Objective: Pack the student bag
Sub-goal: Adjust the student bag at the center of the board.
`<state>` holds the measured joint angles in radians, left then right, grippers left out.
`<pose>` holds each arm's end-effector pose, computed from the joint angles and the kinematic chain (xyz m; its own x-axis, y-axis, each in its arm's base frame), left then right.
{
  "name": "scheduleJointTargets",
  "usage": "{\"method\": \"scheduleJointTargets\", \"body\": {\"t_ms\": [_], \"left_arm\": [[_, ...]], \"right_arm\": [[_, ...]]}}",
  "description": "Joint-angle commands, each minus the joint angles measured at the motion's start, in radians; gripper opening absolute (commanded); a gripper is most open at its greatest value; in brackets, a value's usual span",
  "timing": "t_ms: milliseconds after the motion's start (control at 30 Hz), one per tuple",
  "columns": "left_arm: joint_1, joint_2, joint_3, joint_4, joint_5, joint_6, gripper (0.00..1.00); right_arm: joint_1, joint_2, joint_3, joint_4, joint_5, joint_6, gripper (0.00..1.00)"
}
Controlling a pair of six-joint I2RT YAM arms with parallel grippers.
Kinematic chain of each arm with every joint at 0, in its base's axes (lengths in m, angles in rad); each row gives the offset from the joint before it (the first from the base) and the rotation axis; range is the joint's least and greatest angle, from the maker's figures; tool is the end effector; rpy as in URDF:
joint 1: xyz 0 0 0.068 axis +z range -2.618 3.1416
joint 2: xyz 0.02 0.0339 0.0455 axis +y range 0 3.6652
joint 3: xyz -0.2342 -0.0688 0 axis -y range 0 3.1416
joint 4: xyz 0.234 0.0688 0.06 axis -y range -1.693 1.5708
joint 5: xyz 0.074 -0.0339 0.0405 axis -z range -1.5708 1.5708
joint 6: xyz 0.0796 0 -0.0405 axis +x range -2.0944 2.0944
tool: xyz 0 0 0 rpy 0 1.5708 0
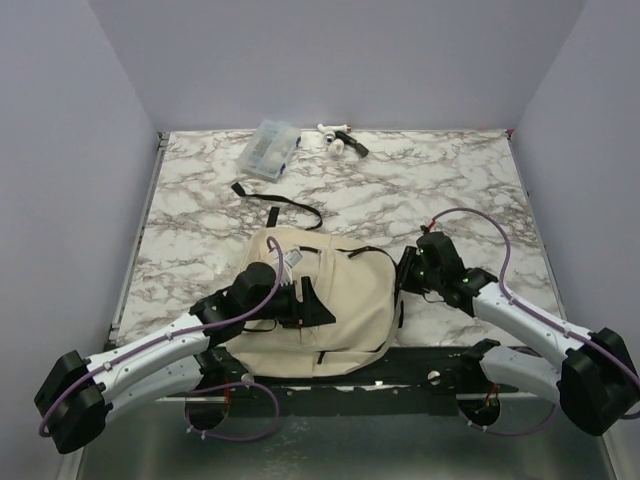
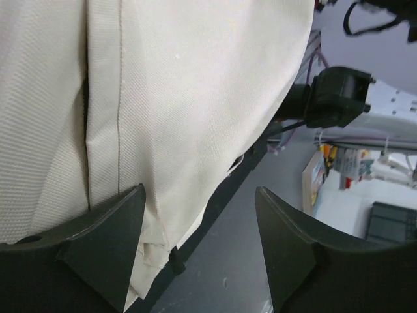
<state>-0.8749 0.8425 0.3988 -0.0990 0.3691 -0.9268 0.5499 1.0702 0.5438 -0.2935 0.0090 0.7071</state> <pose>0.1242 -0.1935 0.1655 -0.9296 -0.0505 -0.3651 0.2839 0.5336 -0.7967 0.2091 0.1274 0.1410 -0.8099 0.2655 -0.5230 0.0116 0.8988 0.4382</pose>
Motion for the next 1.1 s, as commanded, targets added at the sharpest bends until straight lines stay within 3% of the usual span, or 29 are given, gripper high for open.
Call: {"method": "scheduleJointTargets", "body": {"t_ms": [0, 133, 333, 500, 700, 900, 967, 1067], "left_arm": [[0.067, 0.078, -0.059, 0.052, -0.085, -0.091, 0.69], [0.224, 0.230, -0.027, 0.086, -0.093, -0.009, 0.68], [0.498, 0.491, 0.095, 0.075, -0.024, 0.160, 0.68], [0.650, 0.499, 0.153, 0.072, 0.058, 0.215, 0.68], [0.632, 0.311, 0.186, 0.014, 0.153, 0.184, 0.72], [0.623, -0.026, 0.238, -0.444, 0.011, 0.169, 0.88], [0.626, -0.132, 0.246, -0.597, -0.048, 0.107, 0.94], [0.632, -0.251, 0.231, -0.764, -0.016, -0.024, 0.98]], "right_arm": [[-0.003, -0.052, -0.088, 0.139, -0.055, 0.050, 0.30], [-0.002, -0.019, -0.161, 0.322, -0.115, 0.128, 0.22], [-0.001, 0.161, -0.240, 0.701, -0.310, 0.243, 0.19], [0.006, 0.255, -0.204, 0.791, -0.355, 0.274, 0.19], [0.007, 0.277, -0.085, 0.684, -0.302, 0.232, 0.21], [0.001, 0.262, -0.004, 0.559, -0.227, 0.139, 0.22], [-0.001, 0.262, 0.005, 0.543, -0.221, 0.124, 0.22], [-0.004, 0.263, -0.005, 0.553, -0.227, 0.117, 0.22]]}}
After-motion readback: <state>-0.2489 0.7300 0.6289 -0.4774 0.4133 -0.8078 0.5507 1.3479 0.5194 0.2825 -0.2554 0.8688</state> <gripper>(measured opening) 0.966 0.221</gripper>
